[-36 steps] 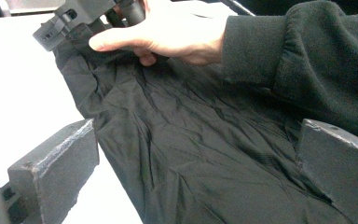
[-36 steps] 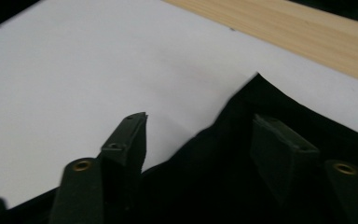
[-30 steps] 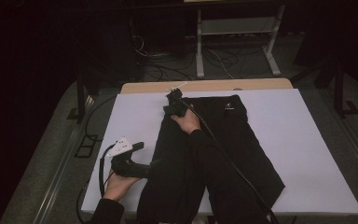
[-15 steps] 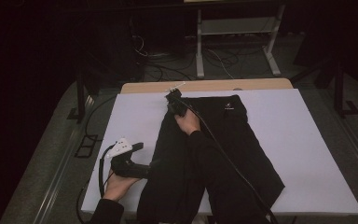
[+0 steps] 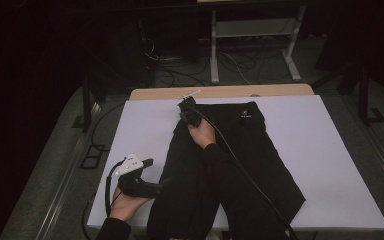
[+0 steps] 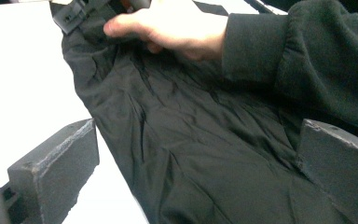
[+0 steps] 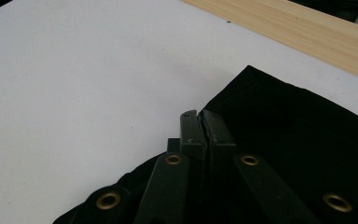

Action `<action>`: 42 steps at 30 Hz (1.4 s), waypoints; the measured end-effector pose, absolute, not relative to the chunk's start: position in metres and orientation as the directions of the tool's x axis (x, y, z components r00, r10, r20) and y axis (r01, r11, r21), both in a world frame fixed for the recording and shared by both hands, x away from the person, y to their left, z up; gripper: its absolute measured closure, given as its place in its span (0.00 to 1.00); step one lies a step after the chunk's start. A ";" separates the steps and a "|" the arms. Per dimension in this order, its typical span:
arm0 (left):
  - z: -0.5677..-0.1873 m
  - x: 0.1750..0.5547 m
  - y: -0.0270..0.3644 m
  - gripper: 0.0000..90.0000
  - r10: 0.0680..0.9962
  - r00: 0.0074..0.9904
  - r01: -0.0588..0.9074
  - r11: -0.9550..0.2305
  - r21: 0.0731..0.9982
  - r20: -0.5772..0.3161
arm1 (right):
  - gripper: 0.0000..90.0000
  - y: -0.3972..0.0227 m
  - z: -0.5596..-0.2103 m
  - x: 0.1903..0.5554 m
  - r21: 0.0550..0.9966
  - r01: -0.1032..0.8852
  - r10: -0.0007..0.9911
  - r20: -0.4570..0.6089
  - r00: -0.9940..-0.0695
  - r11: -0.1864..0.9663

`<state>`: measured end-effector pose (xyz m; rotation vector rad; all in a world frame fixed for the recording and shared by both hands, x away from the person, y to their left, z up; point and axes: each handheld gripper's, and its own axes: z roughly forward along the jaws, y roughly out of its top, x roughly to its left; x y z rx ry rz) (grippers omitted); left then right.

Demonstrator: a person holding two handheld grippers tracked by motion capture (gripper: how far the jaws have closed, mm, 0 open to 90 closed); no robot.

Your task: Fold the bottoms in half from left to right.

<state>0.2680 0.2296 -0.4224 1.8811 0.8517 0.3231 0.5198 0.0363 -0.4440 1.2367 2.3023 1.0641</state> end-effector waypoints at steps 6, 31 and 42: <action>-0.425 0.260 0.234 0.00 0.689 0.710 0.447 -0.284 0.848 -0.143 | 0.96 0.037 -0.440 0.516 0.750 0.565 0.813 0.062 -0.579 0.344; -0.445 0.244 0.256 0.00 0.605 0.755 0.564 -0.402 0.721 -0.253 | 0.96 0.039 -0.433 0.503 0.764 0.543 0.813 0.042 -0.580 0.348; -0.453 0.239 0.259 0.09 0.526 0.788 0.570 -0.426 0.703 -0.321 | 0.96 0.034 -0.436 0.503 0.764 0.550 0.816 0.055 -0.576 0.337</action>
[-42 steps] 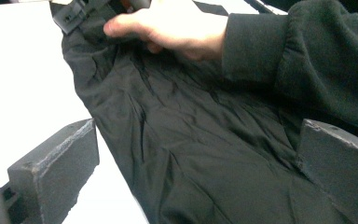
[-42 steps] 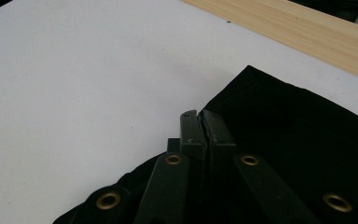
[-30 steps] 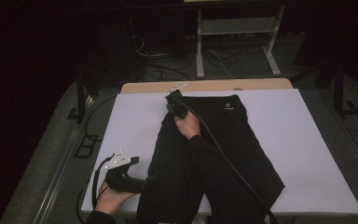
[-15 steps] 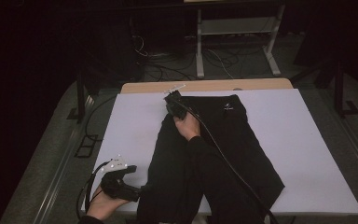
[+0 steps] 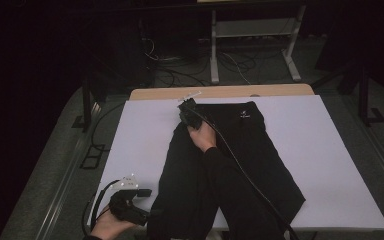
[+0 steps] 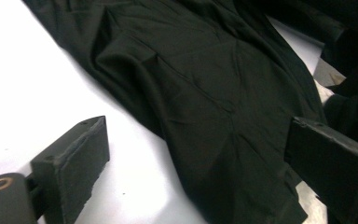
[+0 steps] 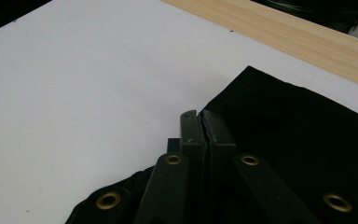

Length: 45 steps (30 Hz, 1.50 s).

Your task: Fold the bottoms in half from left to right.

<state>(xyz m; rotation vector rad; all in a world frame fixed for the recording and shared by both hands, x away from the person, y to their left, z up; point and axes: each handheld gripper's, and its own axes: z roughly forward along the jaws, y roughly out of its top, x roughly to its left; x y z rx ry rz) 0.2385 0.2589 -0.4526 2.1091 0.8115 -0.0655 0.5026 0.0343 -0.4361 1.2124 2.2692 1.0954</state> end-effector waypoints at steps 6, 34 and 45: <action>-0.454 0.240 0.257 0.22 0.473 0.797 0.582 -0.435 0.687 -0.375 | 0.96 0.037 -0.436 0.501 0.769 0.545 0.811 0.060 -0.582 0.334; -0.449 0.246 0.256 0.98 0.505 0.773 0.625 -0.508 0.592 -0.384 | 0.96 0.024 -0.427 0.506 0.779 0.556 0.799 0.122 -0.588 0.291; -0.445 0.246 0.255 0.98 0.501 0.771 0.630 -0.509 0.586 -0.394 | 0.96 0.001 -0.409 0.503 0.782 0.547 0.799 0.108 -0.592 0.299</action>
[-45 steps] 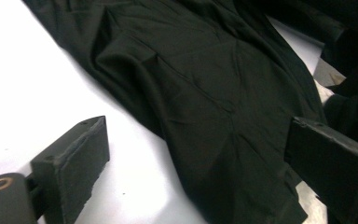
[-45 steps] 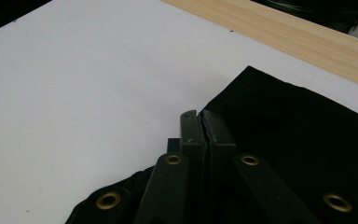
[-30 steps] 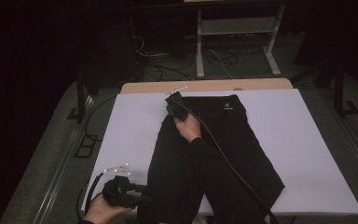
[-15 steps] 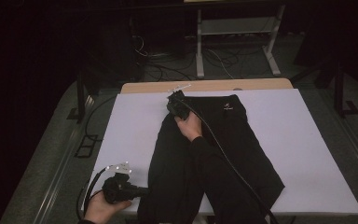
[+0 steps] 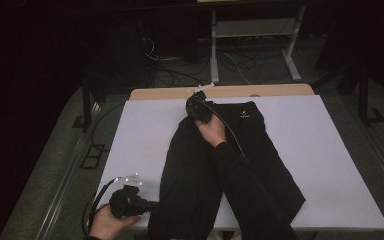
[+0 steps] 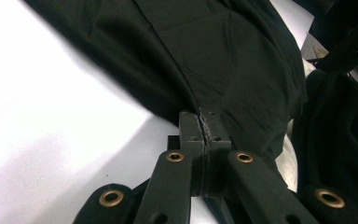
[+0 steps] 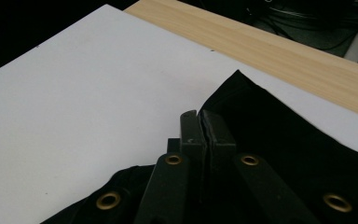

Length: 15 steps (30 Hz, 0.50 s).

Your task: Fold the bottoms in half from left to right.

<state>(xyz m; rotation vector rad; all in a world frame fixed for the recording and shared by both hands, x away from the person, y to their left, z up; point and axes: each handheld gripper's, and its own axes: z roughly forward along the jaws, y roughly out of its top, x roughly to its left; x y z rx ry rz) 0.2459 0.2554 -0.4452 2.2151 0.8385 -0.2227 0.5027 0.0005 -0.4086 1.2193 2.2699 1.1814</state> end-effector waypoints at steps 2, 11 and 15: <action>-0.444 0.246 0.254 0.98 0.498 0.772 0.630 -0.517 0.579 -0.395 | 0.96 -0.006 -0.405 0.503 0.785 0.550 0.804 0.116 -0.583 0.286; -0.442 0.242 0.250 0.98 0.482 0.782 0.620 -0.531 0.578 -0.395 | 0.97 -0.038 -0.388 0.505 0.799 0.552 0.822 0.139 -0.553 0.237; -0.442 0.242 0.250 0.98 0.478 0.782 0.620 -0.526 0.582 -0.400 | 0.97 -0.051 -0.383 0.507 0.797 0.562 0.828 0.149 -0.540 0.223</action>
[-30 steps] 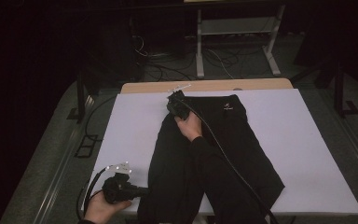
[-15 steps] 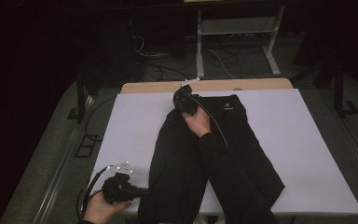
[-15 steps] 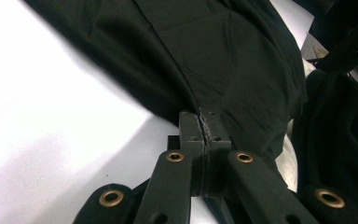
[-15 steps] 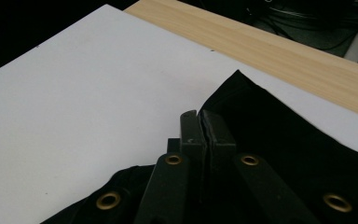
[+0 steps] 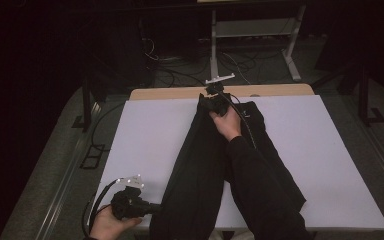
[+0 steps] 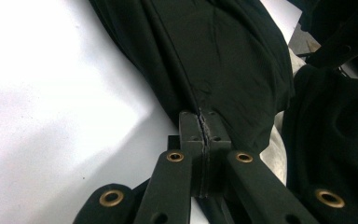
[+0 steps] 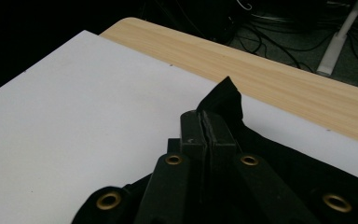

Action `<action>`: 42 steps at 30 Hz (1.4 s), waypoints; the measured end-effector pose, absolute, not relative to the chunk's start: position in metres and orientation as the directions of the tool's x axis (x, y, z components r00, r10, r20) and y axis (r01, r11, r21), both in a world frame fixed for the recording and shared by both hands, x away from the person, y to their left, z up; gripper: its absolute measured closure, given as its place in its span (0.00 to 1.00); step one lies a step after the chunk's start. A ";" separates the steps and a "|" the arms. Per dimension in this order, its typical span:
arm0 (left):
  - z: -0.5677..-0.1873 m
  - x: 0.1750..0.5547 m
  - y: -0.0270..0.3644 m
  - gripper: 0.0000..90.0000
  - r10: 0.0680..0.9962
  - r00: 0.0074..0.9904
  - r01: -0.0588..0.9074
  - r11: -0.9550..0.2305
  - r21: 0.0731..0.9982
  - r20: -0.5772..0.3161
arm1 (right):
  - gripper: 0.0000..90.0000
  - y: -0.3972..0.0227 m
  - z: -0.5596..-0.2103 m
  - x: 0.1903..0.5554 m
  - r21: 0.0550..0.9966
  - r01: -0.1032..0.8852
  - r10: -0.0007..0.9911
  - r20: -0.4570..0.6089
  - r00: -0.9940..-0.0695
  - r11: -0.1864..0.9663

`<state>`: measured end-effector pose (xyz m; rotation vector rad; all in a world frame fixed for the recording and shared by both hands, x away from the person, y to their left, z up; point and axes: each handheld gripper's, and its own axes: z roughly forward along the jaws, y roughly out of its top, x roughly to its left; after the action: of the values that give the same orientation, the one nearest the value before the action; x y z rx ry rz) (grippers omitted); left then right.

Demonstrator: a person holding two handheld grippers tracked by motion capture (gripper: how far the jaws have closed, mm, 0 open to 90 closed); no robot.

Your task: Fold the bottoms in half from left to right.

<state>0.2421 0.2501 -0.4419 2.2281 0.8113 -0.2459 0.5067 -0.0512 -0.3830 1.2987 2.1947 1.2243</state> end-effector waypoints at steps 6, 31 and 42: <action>-0.435 0.241 0.246 0.98 0.461 0.791 0.608 -0.518 0.602 -0.402 | 0.97 -0.066 -0.375 0.508 0.799 0.561 0.836 0.145 -0.529 0.216; -0.415 0.242 0.180 0.99 0.308 0.838 0.545 -0.484 0.685 -0.450 | 0.97 -0.110 -0.365 0.513 0.798 0.563 0.850 0.131 -0.510 0.215; -0.410 0.239 0.155 0.99 0.252 0.850 0.525 -0.468 0.710 -0.462 | 0.97 -0.128 -0.363 0.513 0.796 0.567 0.849 0.139 -0.510 0.210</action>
<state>0.2395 0.1553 -0.4104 2.0763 0.5667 -0.3639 0.5129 -0.1282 -0.3625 1.3258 2.1622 1.2003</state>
